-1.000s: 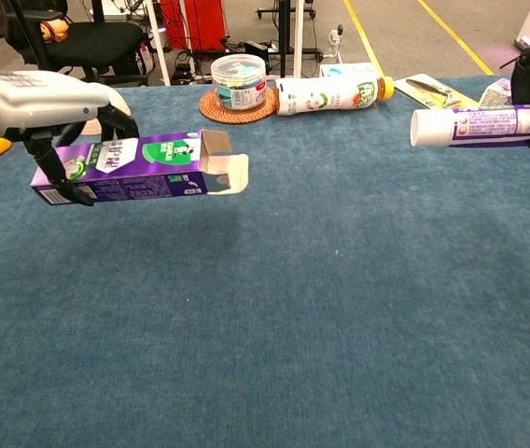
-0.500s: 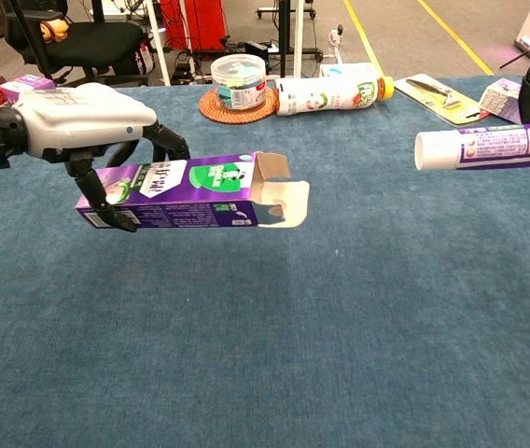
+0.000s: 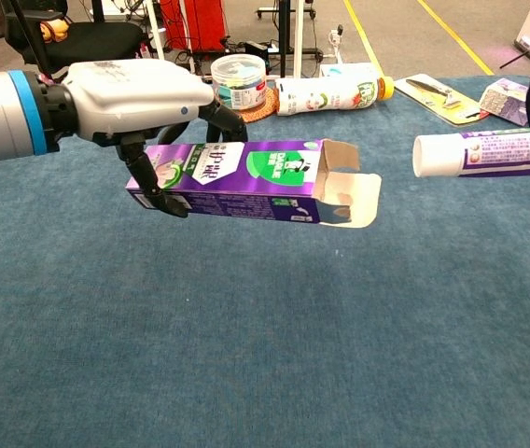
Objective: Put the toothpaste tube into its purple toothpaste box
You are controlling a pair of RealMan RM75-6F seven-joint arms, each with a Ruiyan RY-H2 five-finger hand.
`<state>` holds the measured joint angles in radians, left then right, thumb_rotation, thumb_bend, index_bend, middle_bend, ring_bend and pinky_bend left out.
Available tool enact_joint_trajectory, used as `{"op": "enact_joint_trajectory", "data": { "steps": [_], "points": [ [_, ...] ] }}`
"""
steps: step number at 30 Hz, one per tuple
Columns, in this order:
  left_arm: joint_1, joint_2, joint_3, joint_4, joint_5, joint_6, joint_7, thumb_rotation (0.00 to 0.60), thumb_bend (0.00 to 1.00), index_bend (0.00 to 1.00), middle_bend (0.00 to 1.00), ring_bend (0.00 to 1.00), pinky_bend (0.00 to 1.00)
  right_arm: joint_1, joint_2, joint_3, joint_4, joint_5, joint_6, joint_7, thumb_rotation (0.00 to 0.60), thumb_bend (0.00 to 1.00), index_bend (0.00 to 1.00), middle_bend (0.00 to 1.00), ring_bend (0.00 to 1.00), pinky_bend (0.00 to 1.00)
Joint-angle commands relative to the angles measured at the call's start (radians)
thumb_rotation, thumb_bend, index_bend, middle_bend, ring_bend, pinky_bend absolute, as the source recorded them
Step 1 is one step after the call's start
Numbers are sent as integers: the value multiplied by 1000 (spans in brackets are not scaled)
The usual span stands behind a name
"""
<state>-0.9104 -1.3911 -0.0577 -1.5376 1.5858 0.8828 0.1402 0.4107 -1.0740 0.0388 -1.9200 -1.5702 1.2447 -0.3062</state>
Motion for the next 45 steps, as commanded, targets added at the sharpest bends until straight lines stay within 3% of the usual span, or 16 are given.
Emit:
{"op": "enact_joint_trajectory", "data": {
  "steps": [1,18,31,45],
  "points": [
    [-9,-10,-22,-18,-44,-22,50,600,186,484,410,348,596,3,7,4,-20,-6,-5,-10,600,595,564,627,565,701],
    [-37,-73,-58,6,-147,-52,169,600,193,493,414,348,596,44,-41,44,-70,70,-73,-112,600,598,566,630,568,704],
    [-63,-104,-94,-46,-256,-64,278,600,192,494,419,348,596,53,-83,52,-85,121,-74,-197,600,612,586,643,584,714],
    [-82,-107,-88,-71,-327,-66,367,600,192,495,419,348,596,71,-114,61,-80,188,-86,-295,600,623,586,643,587,724]
  ]
}}
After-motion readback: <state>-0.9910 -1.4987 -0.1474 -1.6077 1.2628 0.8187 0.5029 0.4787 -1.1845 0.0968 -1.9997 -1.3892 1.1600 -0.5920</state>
